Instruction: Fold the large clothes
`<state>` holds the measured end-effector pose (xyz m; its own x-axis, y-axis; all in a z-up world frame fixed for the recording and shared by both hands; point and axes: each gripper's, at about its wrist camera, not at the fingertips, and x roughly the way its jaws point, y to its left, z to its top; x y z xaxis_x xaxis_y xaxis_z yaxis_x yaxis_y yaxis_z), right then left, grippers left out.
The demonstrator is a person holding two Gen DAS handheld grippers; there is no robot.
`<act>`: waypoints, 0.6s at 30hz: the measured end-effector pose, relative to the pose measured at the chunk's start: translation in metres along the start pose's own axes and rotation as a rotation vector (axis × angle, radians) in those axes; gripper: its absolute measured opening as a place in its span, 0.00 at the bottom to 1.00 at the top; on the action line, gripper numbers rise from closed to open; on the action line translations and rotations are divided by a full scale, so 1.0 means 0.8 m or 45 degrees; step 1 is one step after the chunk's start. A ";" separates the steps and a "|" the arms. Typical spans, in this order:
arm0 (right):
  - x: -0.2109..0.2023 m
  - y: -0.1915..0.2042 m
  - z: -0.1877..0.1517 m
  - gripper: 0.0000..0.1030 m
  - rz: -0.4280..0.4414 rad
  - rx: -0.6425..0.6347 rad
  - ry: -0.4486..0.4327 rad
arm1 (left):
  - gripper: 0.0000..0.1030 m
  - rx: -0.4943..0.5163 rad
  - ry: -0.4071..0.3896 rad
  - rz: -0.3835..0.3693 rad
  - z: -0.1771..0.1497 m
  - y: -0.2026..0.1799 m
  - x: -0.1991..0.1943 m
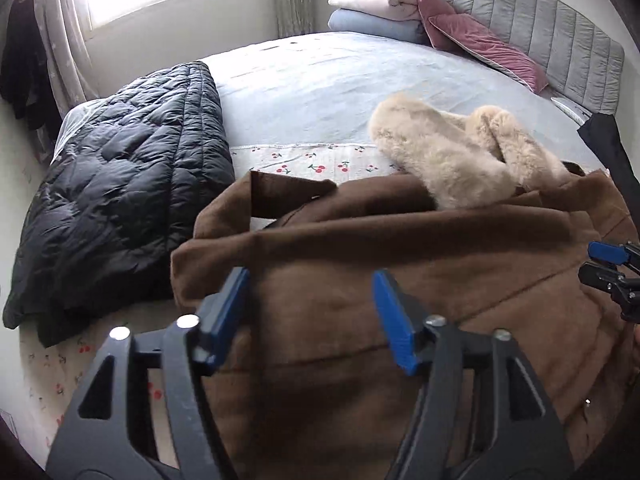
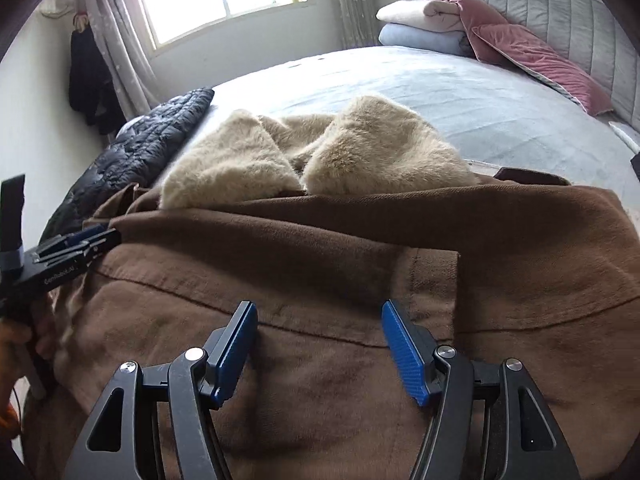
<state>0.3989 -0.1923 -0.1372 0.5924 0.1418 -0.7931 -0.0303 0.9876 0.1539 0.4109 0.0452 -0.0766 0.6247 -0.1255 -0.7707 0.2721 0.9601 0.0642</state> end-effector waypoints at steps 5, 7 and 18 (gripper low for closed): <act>-0.092 -0.015 -0.020 0.72 -0.013 -0.016 0.012 | 0.83 -0.030 0.057 -0.139 -0.016 -0.010 -0.085; -0.133 -0.025 -0.028 0.76 -0.019 0.003 -0.015 | 0.84 -0.073 0.076 -0.167 -0.027 -0.008 -0.117; -0.330 -0.053 -0.116 0.88 -0.107 -0.021 -0.112 | 0.94 -0.165 0.134 -0.250 -0.111 0.001 -0.275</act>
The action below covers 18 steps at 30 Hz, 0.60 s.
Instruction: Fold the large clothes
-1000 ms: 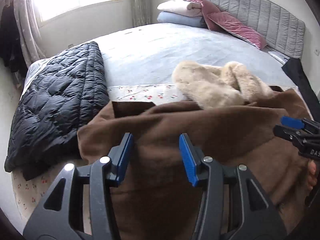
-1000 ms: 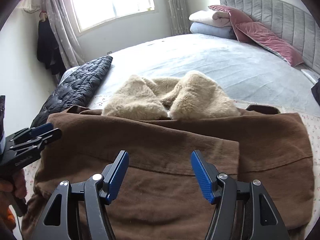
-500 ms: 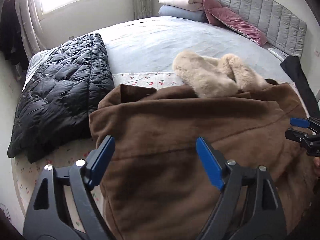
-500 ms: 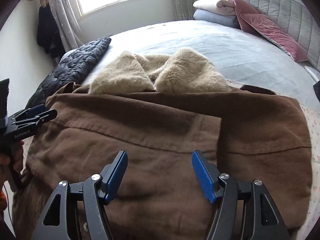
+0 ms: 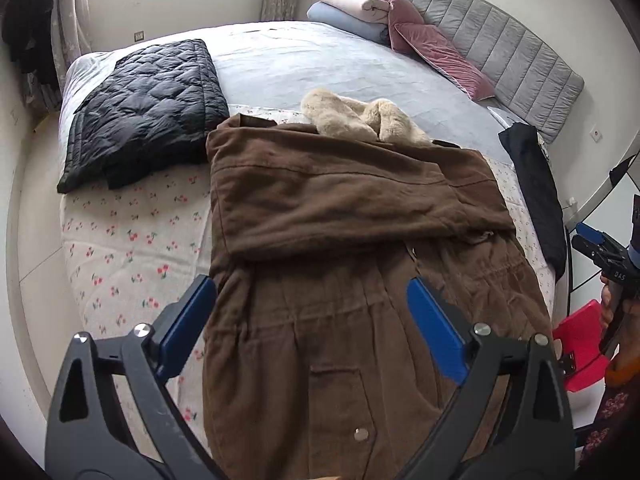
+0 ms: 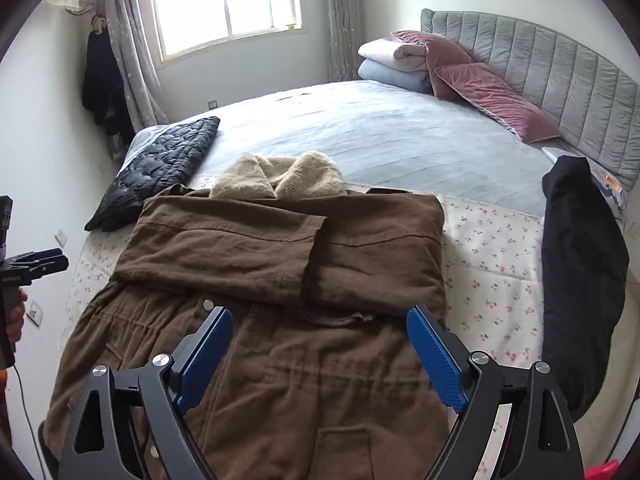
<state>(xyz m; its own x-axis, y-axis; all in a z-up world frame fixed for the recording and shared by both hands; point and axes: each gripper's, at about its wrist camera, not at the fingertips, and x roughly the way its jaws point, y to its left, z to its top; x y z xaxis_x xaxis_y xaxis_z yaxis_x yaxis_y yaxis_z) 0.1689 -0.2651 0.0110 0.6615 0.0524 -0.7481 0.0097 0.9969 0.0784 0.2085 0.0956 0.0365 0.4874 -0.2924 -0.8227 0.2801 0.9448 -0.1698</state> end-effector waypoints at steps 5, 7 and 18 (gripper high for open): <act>-0.039 -0.006 -0.060 0.88 0.004 -0.006 0.030 | 0.94 -0.001 0.011 0.019 -0.055 0.007 -0.031; -0.047 -0.004 -0.084 0.88 0.013 -0.001 0.052 | 0.94 -0.004 0.036 -0.003 -0.080 0.006 -0.036; -0.078 0.077 -0.245 0.88 0.192 -0.190 0.174 | 0.94 0.319 0.066 -0.100 -0.244 -0.075 -0.045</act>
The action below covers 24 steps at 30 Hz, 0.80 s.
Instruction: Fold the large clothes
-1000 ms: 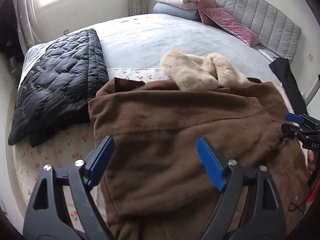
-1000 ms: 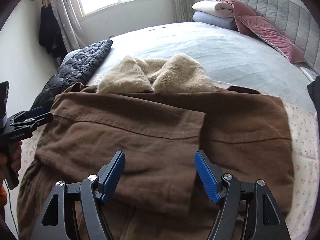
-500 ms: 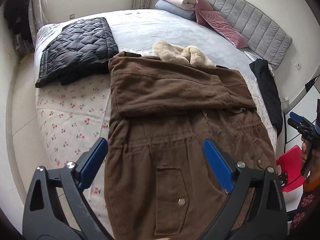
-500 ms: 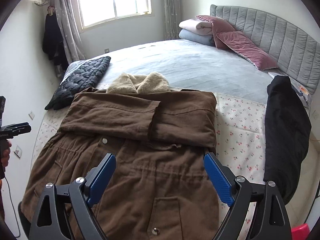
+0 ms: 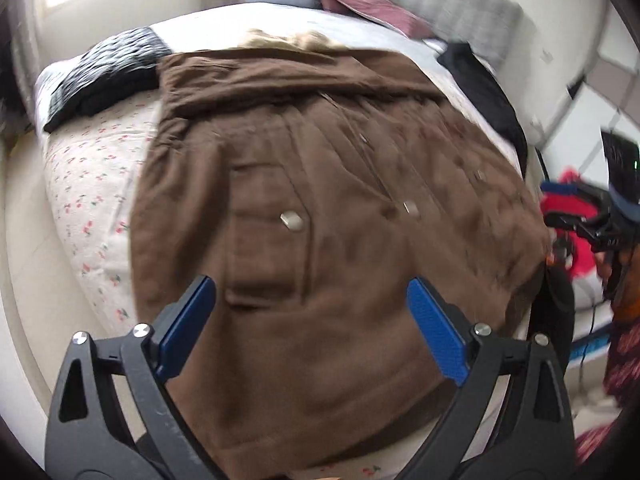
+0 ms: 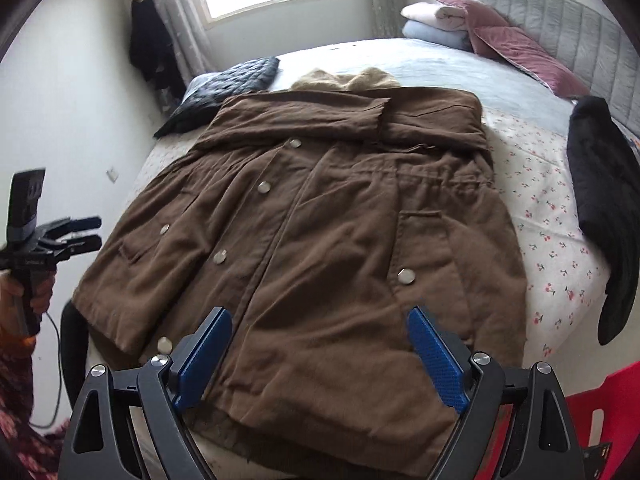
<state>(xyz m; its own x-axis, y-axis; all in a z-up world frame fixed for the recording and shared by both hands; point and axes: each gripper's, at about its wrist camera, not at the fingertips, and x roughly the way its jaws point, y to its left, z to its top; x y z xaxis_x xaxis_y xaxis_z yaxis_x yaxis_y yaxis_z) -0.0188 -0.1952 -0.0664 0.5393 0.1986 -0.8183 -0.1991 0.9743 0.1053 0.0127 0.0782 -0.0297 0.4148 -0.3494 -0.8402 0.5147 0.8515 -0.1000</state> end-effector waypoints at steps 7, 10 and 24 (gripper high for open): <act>0.020 0.067 -0.064 0.88 -0.079 -0.462 0.118 | 0.94 0.467 0.062 -0.044 -0.047 -0.076 0.012; 0.030 0.070 -0.075 0.88 -0.183 -0.563 0.153 | 0.94 0.531 0.076 0.029 -0.051 -0.087 0.025; 0.052 0.079 -0.026 0.07 0.011 -0.537 -0.029 | 0.10 0.530 -0.090 -0.089 -0.031 -0.084 0.017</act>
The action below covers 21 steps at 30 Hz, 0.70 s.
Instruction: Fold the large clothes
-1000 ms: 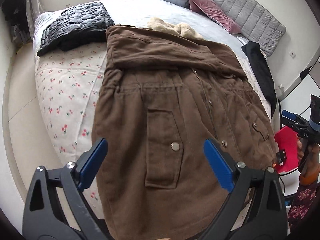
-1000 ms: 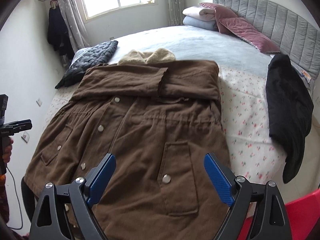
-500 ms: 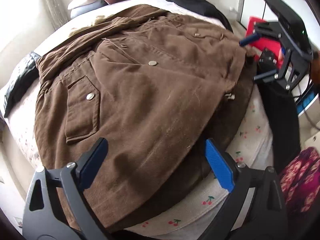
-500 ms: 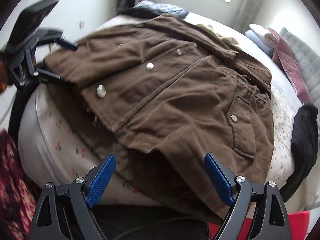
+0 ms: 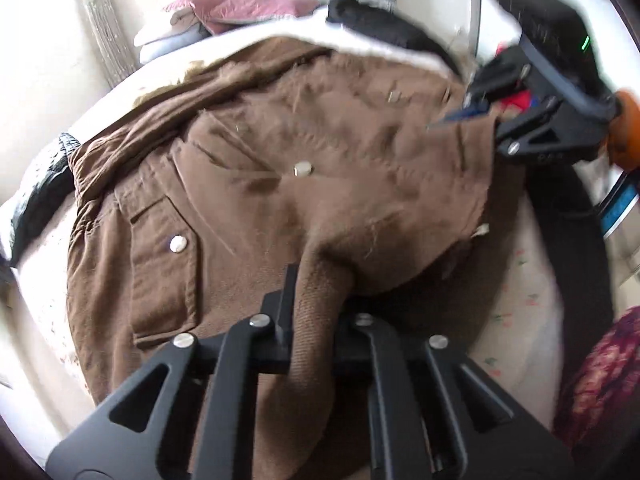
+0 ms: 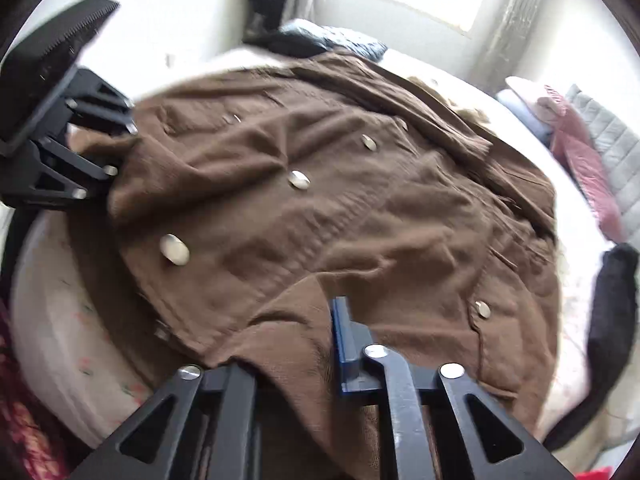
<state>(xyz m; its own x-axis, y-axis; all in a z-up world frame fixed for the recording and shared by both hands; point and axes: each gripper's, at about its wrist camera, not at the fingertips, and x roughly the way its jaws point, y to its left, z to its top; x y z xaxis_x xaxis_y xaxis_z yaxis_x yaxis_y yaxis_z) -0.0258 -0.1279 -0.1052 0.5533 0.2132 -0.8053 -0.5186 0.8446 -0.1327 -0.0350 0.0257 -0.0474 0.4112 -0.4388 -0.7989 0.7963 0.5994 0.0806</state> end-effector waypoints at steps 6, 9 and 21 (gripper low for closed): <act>0.006 -0.020 -0.032 0.05 0.155 -0.019 0.196 | 0.09 0.142 0.173 -0.086 -0.040 -0.004 0.010; 0.008 -0.022 -0.045 0.07 0.189 -0.026 0.290 | 0.12 0.132 0.225 -0.160 -0.033 0.003 -0.002; -0.065 -0.075 -0.001 0.67 0.345 0.203 0.050 | 0.77 -0.045 -0.049 -0.411 0.021 0.032 -0.056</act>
<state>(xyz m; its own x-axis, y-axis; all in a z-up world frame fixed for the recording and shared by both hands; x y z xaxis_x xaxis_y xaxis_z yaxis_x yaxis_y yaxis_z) -0.0239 -0.1903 -0.0559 0.3818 0.4245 -0.8210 -0.5333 0.8267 0.1795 -0.0259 0.0494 0.0002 0.1570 -0.6345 -0.7568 0.8728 0.4478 -0.1943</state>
